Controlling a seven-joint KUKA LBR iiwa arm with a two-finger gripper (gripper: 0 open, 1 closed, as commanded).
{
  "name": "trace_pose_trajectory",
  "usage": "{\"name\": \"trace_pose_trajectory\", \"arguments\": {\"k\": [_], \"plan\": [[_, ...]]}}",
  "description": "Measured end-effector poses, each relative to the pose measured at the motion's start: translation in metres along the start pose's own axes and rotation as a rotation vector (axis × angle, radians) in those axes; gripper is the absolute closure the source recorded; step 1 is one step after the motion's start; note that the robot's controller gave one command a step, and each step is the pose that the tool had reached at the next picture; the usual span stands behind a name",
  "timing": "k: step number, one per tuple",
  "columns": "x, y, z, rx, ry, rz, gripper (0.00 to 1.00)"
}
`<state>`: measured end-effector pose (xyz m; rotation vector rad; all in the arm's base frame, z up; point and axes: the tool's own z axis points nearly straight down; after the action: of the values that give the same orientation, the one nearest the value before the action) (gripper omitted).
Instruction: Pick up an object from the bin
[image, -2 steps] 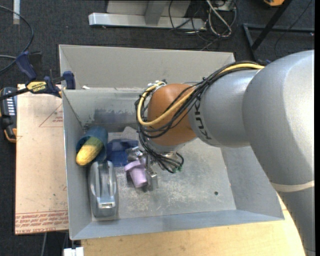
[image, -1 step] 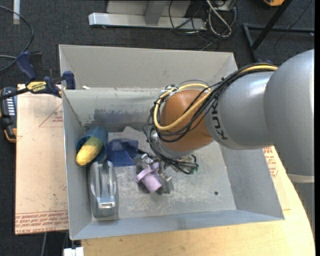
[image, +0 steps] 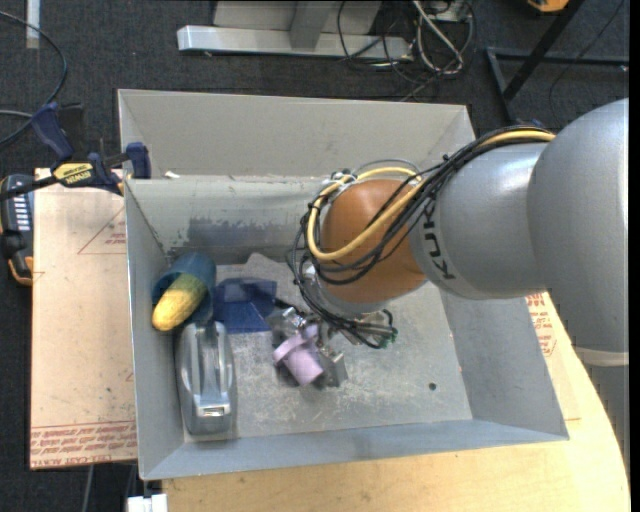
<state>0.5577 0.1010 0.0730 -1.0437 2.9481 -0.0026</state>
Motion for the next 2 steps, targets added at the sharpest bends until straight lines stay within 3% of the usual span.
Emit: {"name": "trace_pose_trajectory", "arguments": {"k": [1,2], "plan": [[0.003,-0.008,-0.015,0.001,-0.003,-0.01,1.0],[0.008,-0.002,-0.042,-0.007,0.008,-0.005,1.0]]}}
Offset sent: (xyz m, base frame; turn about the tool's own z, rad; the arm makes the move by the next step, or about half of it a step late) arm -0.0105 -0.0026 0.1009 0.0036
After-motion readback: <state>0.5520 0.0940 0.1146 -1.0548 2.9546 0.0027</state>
